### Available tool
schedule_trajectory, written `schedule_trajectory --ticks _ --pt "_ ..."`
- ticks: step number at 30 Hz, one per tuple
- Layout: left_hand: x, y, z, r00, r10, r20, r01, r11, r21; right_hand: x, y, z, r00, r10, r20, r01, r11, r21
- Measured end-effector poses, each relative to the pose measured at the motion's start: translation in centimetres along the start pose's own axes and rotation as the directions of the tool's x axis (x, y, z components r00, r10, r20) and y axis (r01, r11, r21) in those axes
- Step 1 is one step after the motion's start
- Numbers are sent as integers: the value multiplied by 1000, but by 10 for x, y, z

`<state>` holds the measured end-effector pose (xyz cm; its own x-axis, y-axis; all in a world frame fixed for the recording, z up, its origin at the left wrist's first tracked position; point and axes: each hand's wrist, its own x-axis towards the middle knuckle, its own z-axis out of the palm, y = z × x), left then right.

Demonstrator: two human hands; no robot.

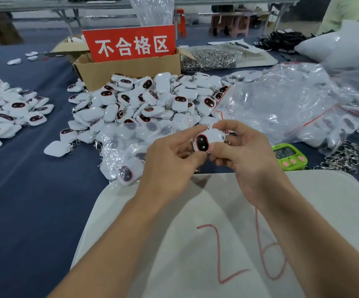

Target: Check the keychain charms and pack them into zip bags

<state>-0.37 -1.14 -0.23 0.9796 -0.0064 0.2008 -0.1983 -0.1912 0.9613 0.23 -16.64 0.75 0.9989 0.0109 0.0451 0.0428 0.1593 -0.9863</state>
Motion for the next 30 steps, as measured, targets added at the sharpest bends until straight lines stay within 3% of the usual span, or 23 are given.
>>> schedule_trajectory --ticks 4,7,11,14,17,19,23,26,30 --pt "-1 -3 -1 999 36 -16 -36 999 21 1 -2 1 1000 5 -15 -6 999 -35" --pt "-5 -2 2 983 150 -103 -122 963 239 3 -2 0 998 38 -45 -37 999 21" --pt "-5 1 3 918 294 -266 -38 733 679 8 0 -5 983 91 -158 -83 995 55" --pt "-4 -1 9 938 278 -208 10 578 816 8 3 -4 984 92 -152 -90 996 20" --pt "0 -5 12 958 220 -186 49 511 858 7 6 0 986 56 -160 -66 996 -59" --pt "3 -8 9 970 168 -178 64 526 848 8 7 0 980 33 -196 -58 990 -125" --pt "-1 -2 8 965 187 -186 7 688 726 12 8 0 968 41 -249 -87 980 -177" --pt "-5 4 8 964 232 -126 -113 794 598 8 6 4 983 35 -182 -71 977 -199" --pt "-7 3 6 950 293 -110 -206 851 484 4 4 11 989 -28 -143 1 984 -180"
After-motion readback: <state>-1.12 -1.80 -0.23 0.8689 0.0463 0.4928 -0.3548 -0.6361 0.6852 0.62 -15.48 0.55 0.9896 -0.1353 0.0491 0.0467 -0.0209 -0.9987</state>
